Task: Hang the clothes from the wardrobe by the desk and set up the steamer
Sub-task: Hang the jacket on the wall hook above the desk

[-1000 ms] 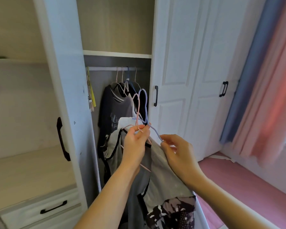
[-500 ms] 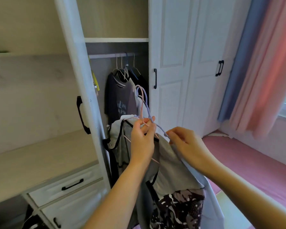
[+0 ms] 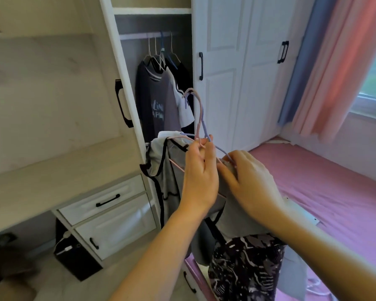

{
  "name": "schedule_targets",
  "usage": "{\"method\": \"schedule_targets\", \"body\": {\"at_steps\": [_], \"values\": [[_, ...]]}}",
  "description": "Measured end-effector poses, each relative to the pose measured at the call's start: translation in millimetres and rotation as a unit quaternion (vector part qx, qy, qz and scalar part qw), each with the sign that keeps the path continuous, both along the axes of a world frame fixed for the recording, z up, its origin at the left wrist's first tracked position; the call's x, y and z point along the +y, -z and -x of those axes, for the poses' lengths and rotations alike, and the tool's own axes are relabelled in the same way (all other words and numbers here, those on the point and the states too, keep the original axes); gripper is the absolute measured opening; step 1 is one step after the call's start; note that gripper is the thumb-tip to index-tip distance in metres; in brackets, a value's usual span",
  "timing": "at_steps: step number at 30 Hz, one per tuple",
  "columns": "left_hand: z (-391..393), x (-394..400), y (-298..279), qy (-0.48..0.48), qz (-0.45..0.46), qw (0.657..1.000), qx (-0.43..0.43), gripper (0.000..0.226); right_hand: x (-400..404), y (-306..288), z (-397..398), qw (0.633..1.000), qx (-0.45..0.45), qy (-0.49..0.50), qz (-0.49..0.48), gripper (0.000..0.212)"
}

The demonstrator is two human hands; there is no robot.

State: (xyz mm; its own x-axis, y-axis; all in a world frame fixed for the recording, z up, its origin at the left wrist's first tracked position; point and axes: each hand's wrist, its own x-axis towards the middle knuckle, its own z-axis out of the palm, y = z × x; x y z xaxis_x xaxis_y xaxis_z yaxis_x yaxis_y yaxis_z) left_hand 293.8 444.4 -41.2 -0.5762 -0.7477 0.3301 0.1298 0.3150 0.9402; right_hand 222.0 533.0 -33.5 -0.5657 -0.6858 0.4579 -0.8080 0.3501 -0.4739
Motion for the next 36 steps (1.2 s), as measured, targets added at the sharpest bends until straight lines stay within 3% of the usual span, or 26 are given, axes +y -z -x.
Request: {"method": "schedule_targets", "body": {"at_steps": [3,7,16,24,28,31,33,36], "values": [[-11.0,15.6,0.0,0.000,0.021,1.000,-0.007,0.057,15.9,5.3,-8.7,0.997,0.070,0.019,0.004,0.036],[-20.9,35.0,1.3,-0.001,0.027,0.999,-0.023,0.047,35.1,7.2,-7.7,0.994,0.109,0.009,0.016,0.034],[-44.4,73.1,-1.4,-0.050,0.074,0.995,-0.042,0.035,67.1,1.1,-9.5,0.995,0.047,-0.087,0.012,0.028],[-85.9,99.0,4.1,-0.124,0.141,0.981,-0.050,0.048,82.9,-0.8,-13.6,0.979,-0.070,-0.188,0.046,0.018],[-116.5,103.3,-1.9,-0.255,0.207,0.945,-0.016,0.031,90.2,-1.2,-20.8,0.964,-0.061,-0.254,0.055,0.019],[-145.4,93.8,-7.4,-0.362,0.300,0.880,-0.063,0.032,93.2,-4.8,-25.9,0.954,-0.048,-0.290,0.064,0.017],[-163.4,85.6,-10.9,-0.389,0.342,0.847,-0.119,0.029,93.2,-7.1,-28.8,0.946,-0.041,-0.315,0.063,0.015],[-182.6,79.1,-13.0,-0.370,0.347,0.847,-0.160,0.014,91.6,-9.6,-33.0,0.935,-0.030,-0.348,0.061,0.015]]}}
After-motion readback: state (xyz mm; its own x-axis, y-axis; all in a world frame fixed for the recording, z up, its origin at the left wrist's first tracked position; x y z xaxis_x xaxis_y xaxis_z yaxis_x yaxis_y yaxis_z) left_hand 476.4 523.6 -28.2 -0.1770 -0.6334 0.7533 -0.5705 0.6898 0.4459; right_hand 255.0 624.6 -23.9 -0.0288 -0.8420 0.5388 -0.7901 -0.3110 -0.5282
